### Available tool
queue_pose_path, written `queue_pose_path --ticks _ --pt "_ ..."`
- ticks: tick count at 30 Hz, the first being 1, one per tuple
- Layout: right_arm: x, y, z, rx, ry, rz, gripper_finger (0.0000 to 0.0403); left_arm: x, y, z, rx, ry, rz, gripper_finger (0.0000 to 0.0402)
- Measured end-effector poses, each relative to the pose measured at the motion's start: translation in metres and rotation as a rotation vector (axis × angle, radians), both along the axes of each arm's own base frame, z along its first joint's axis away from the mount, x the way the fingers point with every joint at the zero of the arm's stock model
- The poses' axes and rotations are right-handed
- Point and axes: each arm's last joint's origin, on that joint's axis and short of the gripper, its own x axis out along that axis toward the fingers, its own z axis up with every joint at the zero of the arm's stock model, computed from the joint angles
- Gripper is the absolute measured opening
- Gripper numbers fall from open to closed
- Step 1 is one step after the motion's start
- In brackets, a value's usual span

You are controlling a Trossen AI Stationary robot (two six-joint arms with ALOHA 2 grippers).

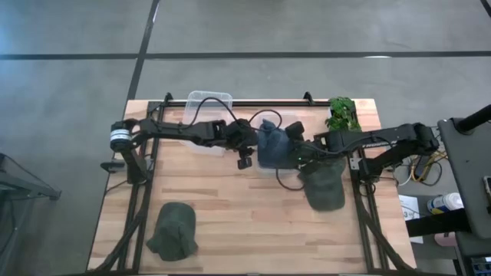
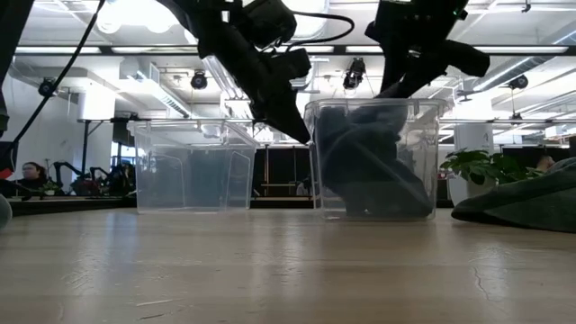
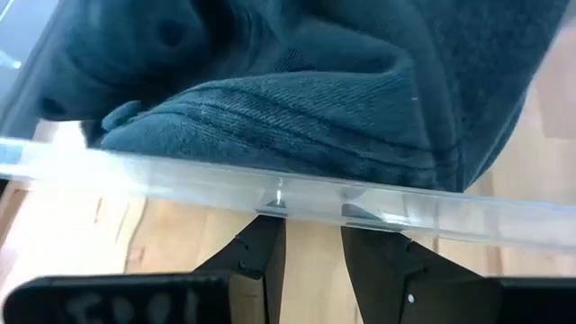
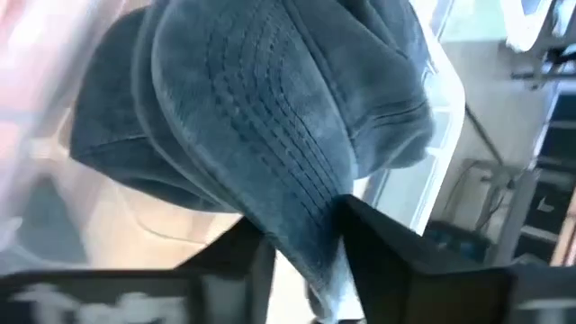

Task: Pick & Place hat
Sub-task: Put the blue cap into the right transparent bin

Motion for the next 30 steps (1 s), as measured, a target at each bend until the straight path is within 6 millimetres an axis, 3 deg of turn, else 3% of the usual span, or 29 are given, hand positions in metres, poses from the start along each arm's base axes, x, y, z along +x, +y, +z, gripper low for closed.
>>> queue_pose_path --ticks 5,7,12,17,23,30 --pt "-0.003 0.002 0.009 0.016 -0.046 -0.095 0.0033 0.003 -0.005 0.002 -0.023 -0.033 0.024 0.0106" --pt "-0.003 0.001 0.020 -0.016 -0.074 -0.137 0.0017 0.004 -0.006 0.003 -0.030 -0.049 0.037 0.0106" --pt "-0.003 0.001 0.037 0.034 -0.041 -0.221 0.0015 0.007 -0.012 0.005 0.005 -0.079 0.069 0.0106" --pt "0.003 0.003 0.021 0.128 0.084 -0.312 0.0014 0.008 -0.020 0.006 0.002 -0.088 0.068 0.0106" --pt "0.024 0.005 -0.009 0.184 0.155 -0.355 0.0014 0.011 -0.032 0.007 -0.013 -0.113 0.061 0.0106" --pt "0.046 0.007 -0.006 0.221 0.098 -0.313 0.0040 0.012 -0.046 0.007 -0.047 -0.112 0.063 0.0106"
